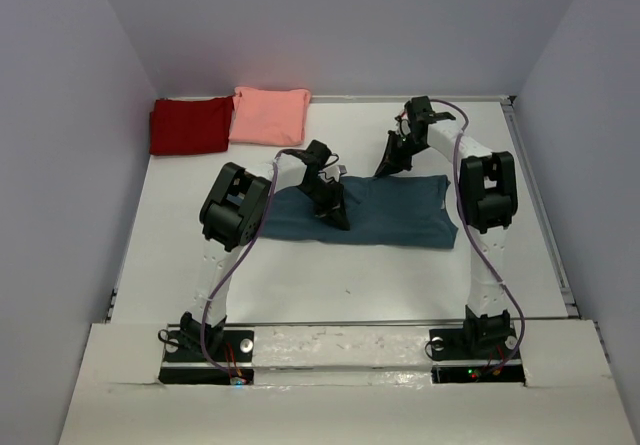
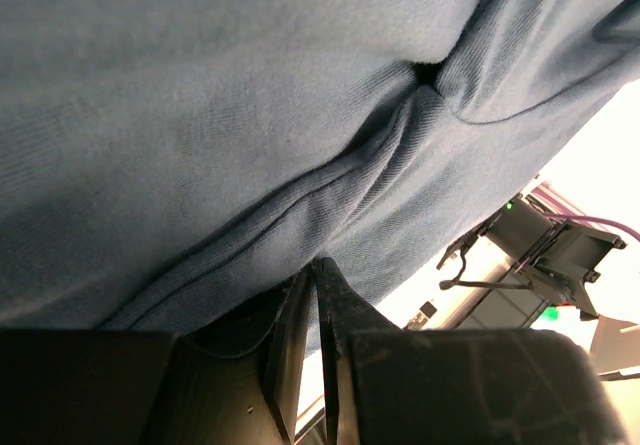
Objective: Fold and stack the t-shirts
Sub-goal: Fold the other side of the tshirt into a rectangle
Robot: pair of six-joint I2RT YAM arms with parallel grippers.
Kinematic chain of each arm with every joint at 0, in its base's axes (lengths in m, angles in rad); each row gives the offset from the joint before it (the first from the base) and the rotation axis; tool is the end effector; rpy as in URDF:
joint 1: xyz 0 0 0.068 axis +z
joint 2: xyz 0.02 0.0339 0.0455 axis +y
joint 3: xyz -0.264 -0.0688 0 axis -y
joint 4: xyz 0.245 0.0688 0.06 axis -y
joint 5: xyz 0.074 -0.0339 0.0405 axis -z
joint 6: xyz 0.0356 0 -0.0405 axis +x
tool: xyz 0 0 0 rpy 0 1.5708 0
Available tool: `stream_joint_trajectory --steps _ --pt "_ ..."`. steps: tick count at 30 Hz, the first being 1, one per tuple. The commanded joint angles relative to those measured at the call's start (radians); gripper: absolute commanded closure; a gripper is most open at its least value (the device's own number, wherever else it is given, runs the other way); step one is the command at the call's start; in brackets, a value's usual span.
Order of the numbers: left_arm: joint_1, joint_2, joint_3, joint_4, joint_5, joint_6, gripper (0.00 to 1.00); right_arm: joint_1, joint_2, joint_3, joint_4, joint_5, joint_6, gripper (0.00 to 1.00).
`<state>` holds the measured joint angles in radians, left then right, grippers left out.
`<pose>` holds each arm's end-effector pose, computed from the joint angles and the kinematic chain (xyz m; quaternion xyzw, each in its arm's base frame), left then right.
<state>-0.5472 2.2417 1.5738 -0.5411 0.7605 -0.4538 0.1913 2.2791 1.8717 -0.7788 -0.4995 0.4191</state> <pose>0.3706 -0.2546 0.1223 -0.1093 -0.9093 0.4005 0.0286 0.4680 0.1080 0.1745 0.0612 0.9503 0.2870 0.1037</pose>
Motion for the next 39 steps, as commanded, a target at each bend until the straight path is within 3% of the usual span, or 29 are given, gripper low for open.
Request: stream_joint_trajectory --steps 1,4,6,7,8,11,14,22,30,36,37,39 --pt "0.004 0.036 -0.008 -0.082 -0.086 0.037 0.76 0.007 0.003 0.066 0.038 -0.031 -0.028 0.97" --pt "0.003 0.041 -0.006 -0.085 -0.084 0.038 0.76 0.007 -0.007 0.06 0.065 -0.031 -0.039 0.98" --pt "0.004 0.044 -0.003 -0.085 -0.082 0.038 0.76 0.007 -0.001 0.067 0.072 -0.062 -0.045 0.94" --pt "0.003 0.047 -0.001 -0.085 -0.081 0.038 0.76 0.007 0.0 0.07 0.07 -0.068 -0.043 0.86" --pt "0.004 0.048 0.0 -0.085 -0.079 0.038 0.76 0.007 -0.004 0.064 0.069 -0.063 -0.043 0.64" --pt "0.003 0.053 0.008 -0.088 -0.079 0.038 0.76 0.007 -0.03 0.044 0.069 -0.004 -0.049 0.38" --pt "0.004 0.056 0.015 -0.092 -0.078 0.04 0.76 0.007 -0.078 0.026 0.067 0.035 -0.066 0.34" --pt "0.024 0.049 0.09 -0.115 -0.119 0.049 0.76 -0.056 -0.253 -0.046 0.021 0.068 -0.094 0.34" --pt "0.084 0.032 0.179 -0.089 -0.107 0.046 0.75 -0.113 -0.469 -0.282 -0.086 0.055 -0.071 0.36" --pt "0.124 0.007 0.244 -0.053 -0.04 0.044 0.61 -0.113 -0.555 -0.465 -0.039 0.021 -0.026 0.4" --pt "0.144 -0.014 0.229 -0.036 -0.033 0.041 0.59 -0.113 -0.556 -0.485 -0.039 0.012 -0.017 0.52" --pt "0.164 -0.031 0.22 -0.039 -0.032 0.05 0.51 -0.113 -0.553 -0.505 -0.034 -0.013 -0.01 0.88"
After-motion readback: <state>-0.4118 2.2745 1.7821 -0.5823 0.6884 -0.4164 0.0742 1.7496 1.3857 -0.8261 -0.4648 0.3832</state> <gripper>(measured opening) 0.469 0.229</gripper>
